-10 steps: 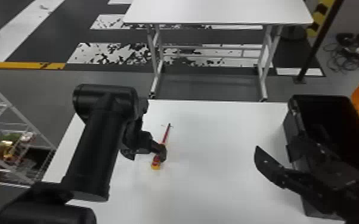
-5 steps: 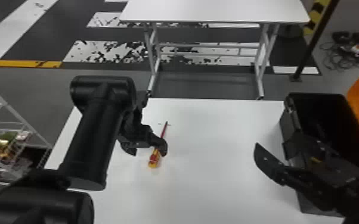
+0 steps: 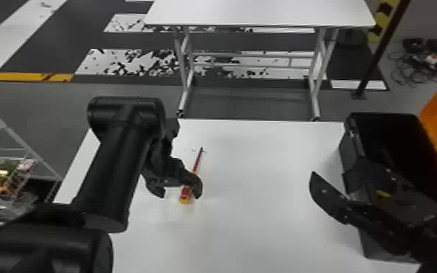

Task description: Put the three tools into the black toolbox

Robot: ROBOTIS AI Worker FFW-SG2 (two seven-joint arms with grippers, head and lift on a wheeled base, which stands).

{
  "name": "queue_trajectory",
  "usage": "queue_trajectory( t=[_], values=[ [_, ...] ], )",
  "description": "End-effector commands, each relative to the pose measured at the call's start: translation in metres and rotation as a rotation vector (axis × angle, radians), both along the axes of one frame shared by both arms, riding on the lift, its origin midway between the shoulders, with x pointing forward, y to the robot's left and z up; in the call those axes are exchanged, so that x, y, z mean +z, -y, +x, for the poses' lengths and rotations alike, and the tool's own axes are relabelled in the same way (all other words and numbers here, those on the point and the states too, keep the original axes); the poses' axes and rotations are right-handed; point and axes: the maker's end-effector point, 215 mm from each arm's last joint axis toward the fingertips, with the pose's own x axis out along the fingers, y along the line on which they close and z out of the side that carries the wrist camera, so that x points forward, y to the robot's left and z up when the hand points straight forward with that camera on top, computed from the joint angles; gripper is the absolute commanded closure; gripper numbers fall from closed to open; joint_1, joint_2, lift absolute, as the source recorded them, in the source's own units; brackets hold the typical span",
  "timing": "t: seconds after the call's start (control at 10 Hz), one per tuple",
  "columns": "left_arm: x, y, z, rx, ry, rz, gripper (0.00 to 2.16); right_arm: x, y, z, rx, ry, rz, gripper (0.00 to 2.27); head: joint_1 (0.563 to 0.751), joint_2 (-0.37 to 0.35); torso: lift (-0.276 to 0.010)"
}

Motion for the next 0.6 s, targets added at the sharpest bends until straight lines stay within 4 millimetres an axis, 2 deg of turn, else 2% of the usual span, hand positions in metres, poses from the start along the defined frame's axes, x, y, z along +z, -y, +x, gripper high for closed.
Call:
queue_trajectory(
  t=[0.0, 0.1, 0.4, 0.5],
  values=[
    [0.0004, 0.0019, -0.0009, -0.002, -0.006, 0.0, 0.17, 0.0016, 0.0024, -0.0002, -0.003, 0.004, 0.006, 0.1, 0.695, 0.07, -0.051],
    [-0.0005, 0.0009, -0.0021, -0.002, -0.01, 0.003, 0.35, 0.0022, 0.0032, -0.0012, -0.003, 0.008, 0.008, 0.1, 0.695, 0.069, -0.051],
    [0.0001, -0.002, -0.0009, -0.003, -0.01, 0.013, 1.44, 0.0034, 0.004, -0.0033, -0.001, 0.011, 0.013, 0.1, 0.695, 0.069, -0.051],
    [-0.0006, -0.0034, -0.0018, -0.003, -0.011, 0.018, 1.62, 0.0031, 0.0032, -0.0043, 0.003, 0.01, 0.015, 0.1, 0.695, 0.071, -0.051]
  ],
)
